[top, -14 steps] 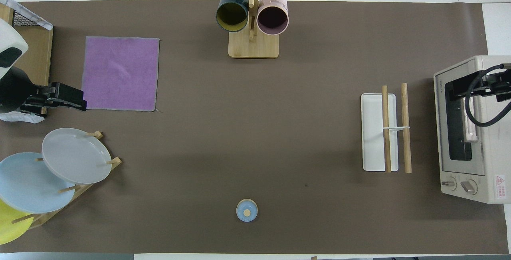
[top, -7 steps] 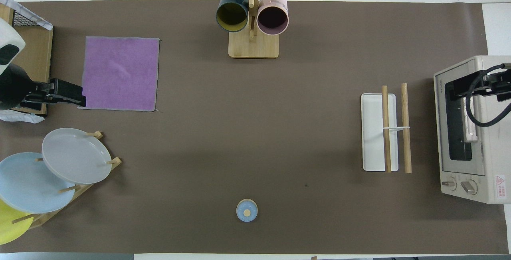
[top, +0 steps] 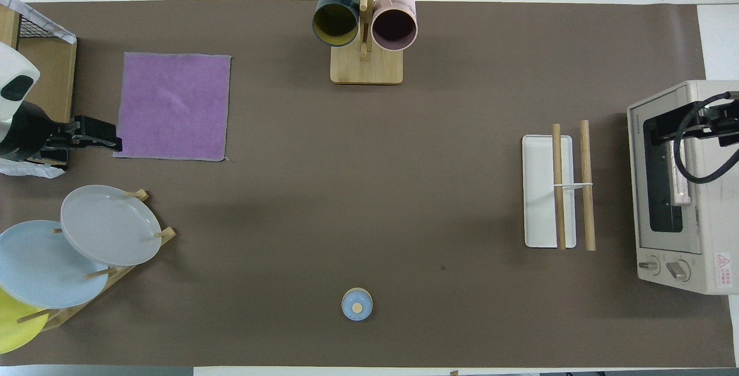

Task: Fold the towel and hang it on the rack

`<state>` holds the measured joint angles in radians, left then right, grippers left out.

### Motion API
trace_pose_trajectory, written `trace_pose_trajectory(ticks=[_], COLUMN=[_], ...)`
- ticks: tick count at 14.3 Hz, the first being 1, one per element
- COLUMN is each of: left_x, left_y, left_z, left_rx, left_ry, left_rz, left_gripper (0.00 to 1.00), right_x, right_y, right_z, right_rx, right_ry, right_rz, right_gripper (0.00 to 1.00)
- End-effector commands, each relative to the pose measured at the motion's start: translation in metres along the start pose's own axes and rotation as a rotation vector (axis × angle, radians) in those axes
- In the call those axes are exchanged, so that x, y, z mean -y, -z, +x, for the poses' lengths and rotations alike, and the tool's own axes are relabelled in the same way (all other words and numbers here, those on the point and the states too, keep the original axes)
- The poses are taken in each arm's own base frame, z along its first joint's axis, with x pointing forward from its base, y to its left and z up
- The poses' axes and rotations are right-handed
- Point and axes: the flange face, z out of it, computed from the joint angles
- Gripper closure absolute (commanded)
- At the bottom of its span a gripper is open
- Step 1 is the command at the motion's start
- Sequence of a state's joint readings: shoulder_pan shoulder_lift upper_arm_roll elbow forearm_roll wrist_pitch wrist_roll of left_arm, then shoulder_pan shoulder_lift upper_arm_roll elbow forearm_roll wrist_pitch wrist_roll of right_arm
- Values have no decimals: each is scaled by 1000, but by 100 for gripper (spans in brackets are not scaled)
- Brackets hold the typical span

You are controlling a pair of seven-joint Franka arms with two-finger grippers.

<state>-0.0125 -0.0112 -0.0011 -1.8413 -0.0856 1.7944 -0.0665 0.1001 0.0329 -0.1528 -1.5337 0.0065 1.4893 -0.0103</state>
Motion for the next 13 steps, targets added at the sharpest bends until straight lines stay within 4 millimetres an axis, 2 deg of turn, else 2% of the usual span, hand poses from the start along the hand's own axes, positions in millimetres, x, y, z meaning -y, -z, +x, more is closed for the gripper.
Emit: trace_pose_trajectory(ticks=[1, 3, 4, 6, 9, 13], left_x=[26, 48, 66, 77, 86, 120], left_y=[-53, -86, -106, -136, -167, -202], left_z=[19, 32, 33, 37, 47, 56], left_rx=[11, -10, -16, -22, -13, -26], left_ry=[-8, -59, -66, -89, -101, -148], left_rz=[-21, -19, -17, -13, -12, -10], left_gripper=[0, 0, 0, 0, 0, 0], right_x=[0, -1, 0, -2, -5, -5], right_y=[3, 1, 1, 1, 1, 1], right_z=[-4, -5, -5, -5, -5, -5], right_rx=[-10, -5, -3, 0, 0, 0], right_ry=[-15, -13, -12, -13, -20, -20], right_rz=[-7, -7, -7, -7, -6, -6], right_gripper=[0, 0, 0, 0, 0, 0])
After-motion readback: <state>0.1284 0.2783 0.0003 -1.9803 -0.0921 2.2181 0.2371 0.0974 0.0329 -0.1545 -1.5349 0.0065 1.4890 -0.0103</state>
